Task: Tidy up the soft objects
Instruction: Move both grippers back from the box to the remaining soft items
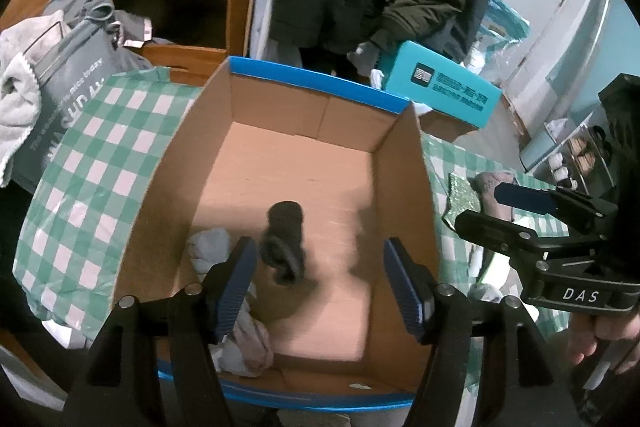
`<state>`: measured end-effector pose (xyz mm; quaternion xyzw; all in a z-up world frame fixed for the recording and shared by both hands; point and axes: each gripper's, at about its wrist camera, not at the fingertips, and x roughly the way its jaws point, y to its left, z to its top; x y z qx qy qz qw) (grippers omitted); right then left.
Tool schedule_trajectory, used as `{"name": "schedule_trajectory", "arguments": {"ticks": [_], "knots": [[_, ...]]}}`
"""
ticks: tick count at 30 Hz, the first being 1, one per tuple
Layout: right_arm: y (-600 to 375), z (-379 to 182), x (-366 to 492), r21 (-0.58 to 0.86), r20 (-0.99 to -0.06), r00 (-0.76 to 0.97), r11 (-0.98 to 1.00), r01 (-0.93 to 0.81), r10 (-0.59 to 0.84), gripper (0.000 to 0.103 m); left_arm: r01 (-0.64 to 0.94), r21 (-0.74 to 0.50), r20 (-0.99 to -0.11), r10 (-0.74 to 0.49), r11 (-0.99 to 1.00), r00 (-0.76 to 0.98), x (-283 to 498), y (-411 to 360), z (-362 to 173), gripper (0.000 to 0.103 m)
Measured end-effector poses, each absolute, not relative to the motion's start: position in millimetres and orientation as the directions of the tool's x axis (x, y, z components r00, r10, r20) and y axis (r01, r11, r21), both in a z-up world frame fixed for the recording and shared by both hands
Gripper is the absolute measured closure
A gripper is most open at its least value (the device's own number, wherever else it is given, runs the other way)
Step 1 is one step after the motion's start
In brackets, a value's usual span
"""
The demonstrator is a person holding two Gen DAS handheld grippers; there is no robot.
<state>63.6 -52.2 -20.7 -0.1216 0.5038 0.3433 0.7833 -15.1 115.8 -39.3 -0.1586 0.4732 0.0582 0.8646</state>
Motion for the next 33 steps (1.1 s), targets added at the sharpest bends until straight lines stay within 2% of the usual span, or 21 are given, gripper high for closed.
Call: {"name": "schedule_trajectory", "arguments": {"ticks": [17,21,33], "knots": [[-110.9,-20.1,61.6,0.156,-0.874,0.287,0.786,-0.598,0.392,0.026,-0.146,-0.18,-0.859,-0.083,0.973,0.505,-1.7,61.1,-40.6,0.035],[-127.5,-22.5,63.3,0.156,-0.875,0.295,0.801,-0.578,0.384,0.026,-0.134,-0.175,-0.861,-0.086,0.975,0.501,1.9,51.4,-41.2,0.029],[-180.5,-36.2,65.3,0.155,-0.883,0.313,0.847,-0.509,0.35,0.026,-0.048,-0.156,-0.878,-0.116,0.987,0.464,14.1,4.2,-46.3,0.029]]}}
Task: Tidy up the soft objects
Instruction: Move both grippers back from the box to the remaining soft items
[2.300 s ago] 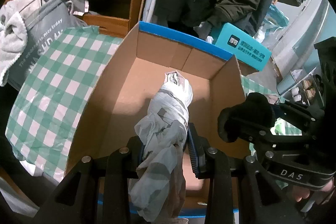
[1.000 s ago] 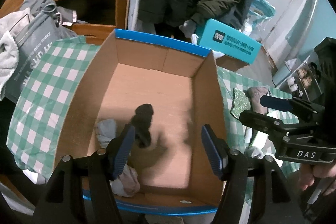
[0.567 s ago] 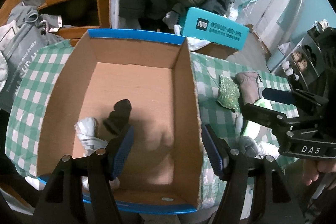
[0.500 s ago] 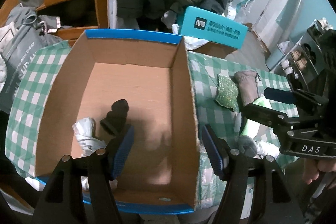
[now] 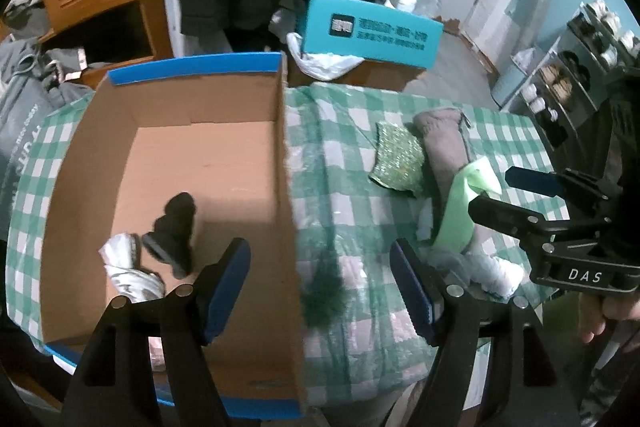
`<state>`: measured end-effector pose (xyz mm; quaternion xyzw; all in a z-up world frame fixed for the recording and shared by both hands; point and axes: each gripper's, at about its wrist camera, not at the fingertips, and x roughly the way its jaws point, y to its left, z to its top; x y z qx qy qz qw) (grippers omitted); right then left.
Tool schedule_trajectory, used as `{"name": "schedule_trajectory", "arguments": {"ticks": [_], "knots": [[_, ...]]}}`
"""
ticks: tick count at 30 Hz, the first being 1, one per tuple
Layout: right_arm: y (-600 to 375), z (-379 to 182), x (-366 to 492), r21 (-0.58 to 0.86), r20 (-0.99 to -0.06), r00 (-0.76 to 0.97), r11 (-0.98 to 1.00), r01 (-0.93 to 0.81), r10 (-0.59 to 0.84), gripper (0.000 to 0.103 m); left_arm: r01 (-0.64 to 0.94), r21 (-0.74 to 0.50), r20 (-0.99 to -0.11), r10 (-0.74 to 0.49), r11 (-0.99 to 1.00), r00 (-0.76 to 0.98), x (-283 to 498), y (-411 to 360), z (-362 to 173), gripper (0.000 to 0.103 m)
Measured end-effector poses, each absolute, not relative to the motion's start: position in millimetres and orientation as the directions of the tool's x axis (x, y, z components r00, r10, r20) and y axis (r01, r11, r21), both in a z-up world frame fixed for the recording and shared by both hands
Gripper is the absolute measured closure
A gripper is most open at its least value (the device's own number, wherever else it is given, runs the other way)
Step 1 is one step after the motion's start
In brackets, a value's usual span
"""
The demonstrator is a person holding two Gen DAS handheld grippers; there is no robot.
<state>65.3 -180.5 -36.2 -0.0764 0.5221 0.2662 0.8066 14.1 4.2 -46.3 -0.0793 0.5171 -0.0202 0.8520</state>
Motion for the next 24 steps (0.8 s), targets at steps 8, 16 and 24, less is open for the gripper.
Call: {"name": "schedule_trajectory", "arguments": {"ticks": [8,16,24], "knots": [[-223.8,-47.0,70.5,0.136,-0.892,0.336,0.889,-0.438,0.302,0.026,0.003,-0.145,-0.891,-0.132,0.989,0.435,22.9,-31.2,-54.4,0.029],[-260.5,-60.2,71.8,0.139,-0.903,0.33,0.916,-0.377,0.273,0.026,0.037,-0.158,-0.905,-0.159,0.987,0.396,29.3,-56.2,-68.4,0.029],[-286.0,-81.4,64.6,0.142,-0.918,0.303,0.927,-0.348,0.254,0.026,0.059,-0.189,-0.918,-0.198,0.98,0.343,33.6,-77.6,-88.6,0.029]]}}
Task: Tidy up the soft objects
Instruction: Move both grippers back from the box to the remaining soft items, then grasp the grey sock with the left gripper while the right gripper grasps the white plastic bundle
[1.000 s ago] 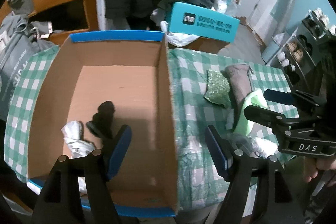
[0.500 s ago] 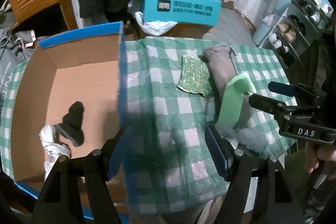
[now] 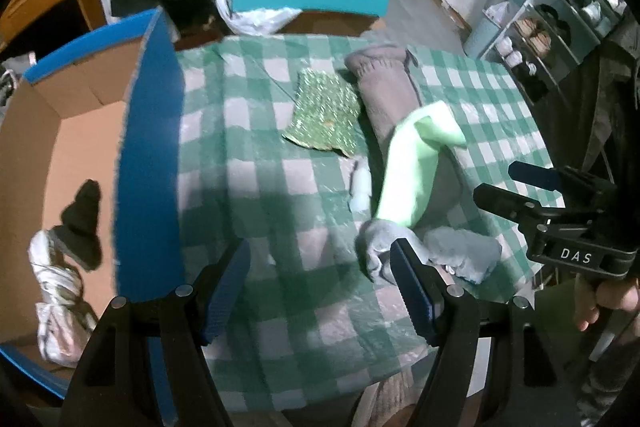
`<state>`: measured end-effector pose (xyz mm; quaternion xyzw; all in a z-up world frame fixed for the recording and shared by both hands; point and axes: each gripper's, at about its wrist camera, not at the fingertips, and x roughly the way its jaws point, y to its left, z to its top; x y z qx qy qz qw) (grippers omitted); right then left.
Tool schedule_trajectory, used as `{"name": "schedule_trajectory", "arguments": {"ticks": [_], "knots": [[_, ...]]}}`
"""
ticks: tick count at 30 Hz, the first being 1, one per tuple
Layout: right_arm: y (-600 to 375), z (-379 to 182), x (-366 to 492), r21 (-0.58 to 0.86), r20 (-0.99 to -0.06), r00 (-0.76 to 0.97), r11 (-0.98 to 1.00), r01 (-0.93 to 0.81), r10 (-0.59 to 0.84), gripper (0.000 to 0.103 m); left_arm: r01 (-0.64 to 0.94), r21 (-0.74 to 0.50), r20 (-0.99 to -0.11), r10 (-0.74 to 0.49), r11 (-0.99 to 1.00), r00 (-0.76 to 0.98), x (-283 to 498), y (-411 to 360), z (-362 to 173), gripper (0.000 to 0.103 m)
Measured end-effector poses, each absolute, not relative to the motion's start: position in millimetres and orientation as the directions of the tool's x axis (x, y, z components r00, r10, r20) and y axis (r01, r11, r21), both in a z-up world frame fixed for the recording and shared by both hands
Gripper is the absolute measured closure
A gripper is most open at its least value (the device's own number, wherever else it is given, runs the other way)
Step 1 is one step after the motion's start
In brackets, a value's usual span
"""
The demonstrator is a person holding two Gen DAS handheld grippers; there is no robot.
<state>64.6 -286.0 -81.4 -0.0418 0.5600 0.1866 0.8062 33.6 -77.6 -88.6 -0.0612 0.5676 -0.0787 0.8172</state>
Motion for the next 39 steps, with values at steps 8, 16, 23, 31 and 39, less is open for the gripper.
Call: {"name": "schedule_trajectory", "arguments": {"ticks": [8,16,23,31,39], "knots": [[-302.7,-113.7,57.2,0.157,-0.944,0.226,0.928,-0.338,0.242,0.026,0.088,-0.185,-0.938,-0.203,0.979,0.282,35.9,-100.8,-112.5,0.029],[-300.8,-136.5,47.3,0.147,-0.961,0.162,0.912,-0.382,0.223,0.026,0.102,-0.182,-0.951,-0.202,0.978,0.233,33.4,-113.1,-130.0,0.029],[-289.2,-153.1,41.3,0.125,-0.973,0.12,0.893,-0.433,0.194,0.026,0.116,-0.171,-0.957,-0.193,0.978,0.218,31.1,-119.0,-134.4,0.029],[-282.7,-163.3,38.5,0.109,-0.98,0.096,0.876,-0.47,0.174,0.04,0.13,-0.191,-0.955,-0.215,0.973,0.205,32.2,-126.5,-137.6,0.026],[-286.4,-156.2,42.4,0.155,-0.972,0.091,0.88,-0.449,0.217,0.055,0.127,-0.213,-0.949,-0.236,0.969,0.207,37.5,-131.5,-139.3,0.026]]}}
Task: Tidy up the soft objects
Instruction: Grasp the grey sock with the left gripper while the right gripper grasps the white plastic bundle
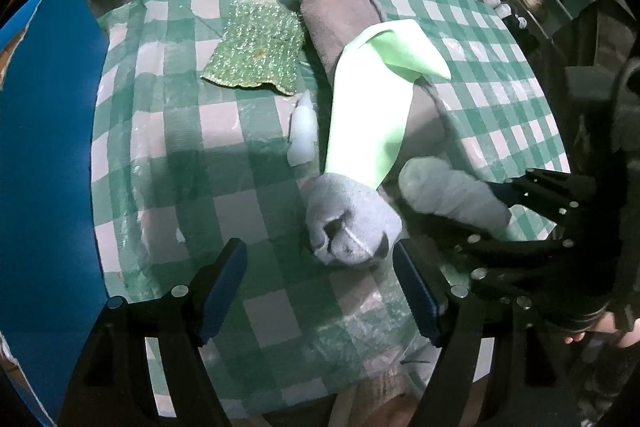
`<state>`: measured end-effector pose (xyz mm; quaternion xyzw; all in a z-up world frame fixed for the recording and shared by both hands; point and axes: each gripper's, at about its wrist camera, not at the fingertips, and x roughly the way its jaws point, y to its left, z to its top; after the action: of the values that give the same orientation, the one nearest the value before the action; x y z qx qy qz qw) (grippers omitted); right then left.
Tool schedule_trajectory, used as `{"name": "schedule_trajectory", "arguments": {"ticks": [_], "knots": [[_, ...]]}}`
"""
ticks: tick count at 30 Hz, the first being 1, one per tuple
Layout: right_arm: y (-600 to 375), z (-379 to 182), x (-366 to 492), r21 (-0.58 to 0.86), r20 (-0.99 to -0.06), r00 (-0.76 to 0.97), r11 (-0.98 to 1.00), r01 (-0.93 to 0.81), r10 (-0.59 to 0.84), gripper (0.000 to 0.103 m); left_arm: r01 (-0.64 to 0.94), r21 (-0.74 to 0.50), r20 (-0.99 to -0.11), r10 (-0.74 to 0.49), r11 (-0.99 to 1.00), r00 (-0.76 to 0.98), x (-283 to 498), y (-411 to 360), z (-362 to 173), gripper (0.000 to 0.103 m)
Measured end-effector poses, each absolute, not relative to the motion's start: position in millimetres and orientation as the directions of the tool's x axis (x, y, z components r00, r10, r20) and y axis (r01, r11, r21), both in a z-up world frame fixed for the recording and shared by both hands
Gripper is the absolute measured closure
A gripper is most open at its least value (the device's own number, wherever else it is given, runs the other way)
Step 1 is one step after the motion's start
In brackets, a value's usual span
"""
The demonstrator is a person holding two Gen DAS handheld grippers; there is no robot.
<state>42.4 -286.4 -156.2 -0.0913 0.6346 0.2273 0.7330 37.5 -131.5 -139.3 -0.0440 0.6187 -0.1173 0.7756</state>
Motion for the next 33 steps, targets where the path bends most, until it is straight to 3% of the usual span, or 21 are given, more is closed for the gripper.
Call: {"name": "schedule_trajectory", "arguments": {"ticks": [11,25,26,28,33], "knots": [[-327.6,-138.3,61.9,0.194,-0.951,0.177,0.934,-0.299,0.254,0.055,0.125,-0.242,-0.947,-0.262,0.962,0.186,50.2,-145.4,-150.0,0.026],[-330.0,-141.5,62.4,0.194,-0.951,0.184,0.943,-0.272,0.249,0.055,0.121,-0.207,-0.96,-0.225,0.971,0.166,59.1,-162.6,-173.4,0.027],[-329.7,-140.4,62.7,0.193,-0.95,0.188,0.943,-0.272,0.249,0.055,0.125,-0.202,-0.959,-0.222,0.971,0.177,58.3,-162.8,-172.3,0.028],[-328.4,-139.7,63.6,0.19,-0.949,0.197,0.944,-0.271,0.247,0.055,0.13,-0.199,-0.959,-0.221,0.971,0.18,57.6,-162.6,-171.9,0.046],[-325.9,-135.8,64.4,0.189,-0.946,0.207,0.941,-0.28,0.251,0.055,0.133,-0.207,-0.954,-0.23,0.969,0.191,56.0,-157.5,-169.6,0.061]]}}
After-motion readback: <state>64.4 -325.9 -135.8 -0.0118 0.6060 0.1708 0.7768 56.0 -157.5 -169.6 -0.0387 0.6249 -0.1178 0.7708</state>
